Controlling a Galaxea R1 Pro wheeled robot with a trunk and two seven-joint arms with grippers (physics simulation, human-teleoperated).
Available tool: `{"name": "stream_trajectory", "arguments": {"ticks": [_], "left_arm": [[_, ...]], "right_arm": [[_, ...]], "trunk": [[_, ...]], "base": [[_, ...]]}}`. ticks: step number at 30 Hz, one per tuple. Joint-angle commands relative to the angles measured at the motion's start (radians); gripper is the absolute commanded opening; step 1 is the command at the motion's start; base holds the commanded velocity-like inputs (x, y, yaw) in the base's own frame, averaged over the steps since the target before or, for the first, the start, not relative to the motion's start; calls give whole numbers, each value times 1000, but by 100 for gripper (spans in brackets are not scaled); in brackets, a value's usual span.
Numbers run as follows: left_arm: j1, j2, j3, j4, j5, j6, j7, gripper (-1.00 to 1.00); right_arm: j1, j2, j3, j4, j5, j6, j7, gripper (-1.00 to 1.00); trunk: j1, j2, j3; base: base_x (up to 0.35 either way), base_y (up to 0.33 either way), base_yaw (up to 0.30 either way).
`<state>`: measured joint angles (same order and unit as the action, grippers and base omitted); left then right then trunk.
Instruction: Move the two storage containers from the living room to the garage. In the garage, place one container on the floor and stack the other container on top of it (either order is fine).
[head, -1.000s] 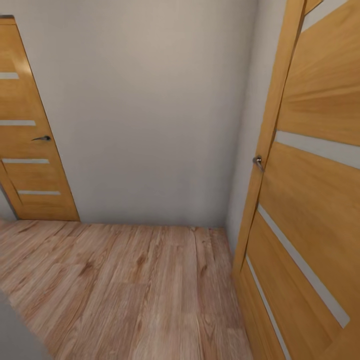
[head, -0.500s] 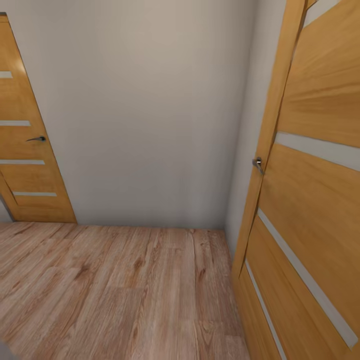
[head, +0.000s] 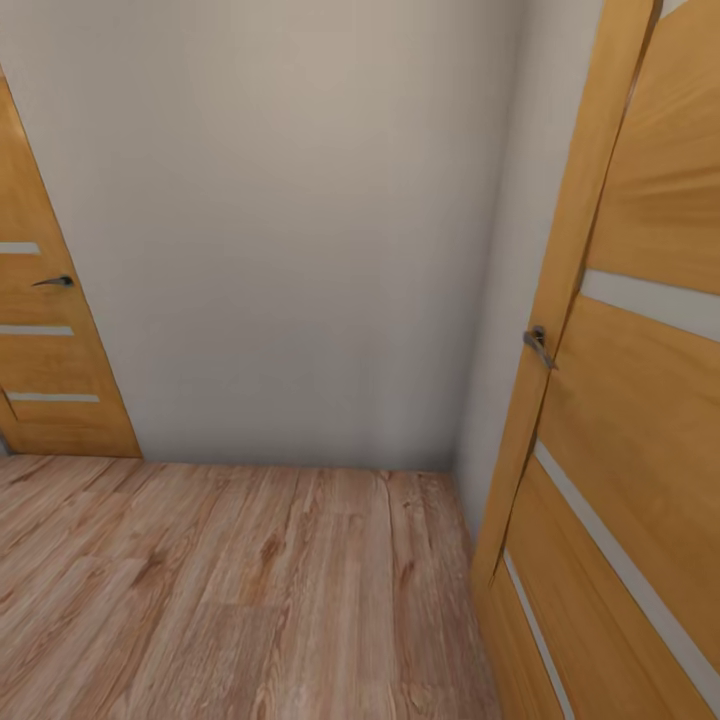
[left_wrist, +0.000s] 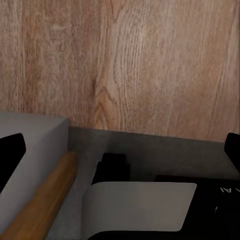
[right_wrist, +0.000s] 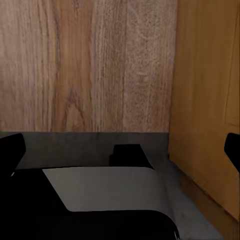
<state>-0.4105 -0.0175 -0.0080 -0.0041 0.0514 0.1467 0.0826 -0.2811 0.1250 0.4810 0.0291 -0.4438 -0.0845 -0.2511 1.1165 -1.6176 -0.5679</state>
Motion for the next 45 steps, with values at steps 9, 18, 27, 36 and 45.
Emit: {"name": "stream_trajectory", "arguments": {"ticks": [9,18,27,36,45], "left_arm": [[-1,1,-1,0,5,3,3,100],[-1,1,-1,0,5,2,3,100],[-1,1,-1,0,5,2,3,100],[-1,1,-1,0,5,3,3,100],[-1,1,-1,0,5,2,3,100]], "right_arm": [[-1,1,8,3,-10,-6,-1,100],[-1,1,8,3,-10,-6,-1,100],[-1,1,8,3,-10,-4,-1,100],[-1,2,8,3,-10,-2,-2,100],[-1,2,8,3,-10,-3,-2,100]], "trunk": [[1,0,-1],[1,0,-1],[1,0,-1],[1,0,-1],[1,0,-1]], "base": [[321,0,0],[321,0,0],[321,0,0],[321,0,0],[321,0,154]]}}
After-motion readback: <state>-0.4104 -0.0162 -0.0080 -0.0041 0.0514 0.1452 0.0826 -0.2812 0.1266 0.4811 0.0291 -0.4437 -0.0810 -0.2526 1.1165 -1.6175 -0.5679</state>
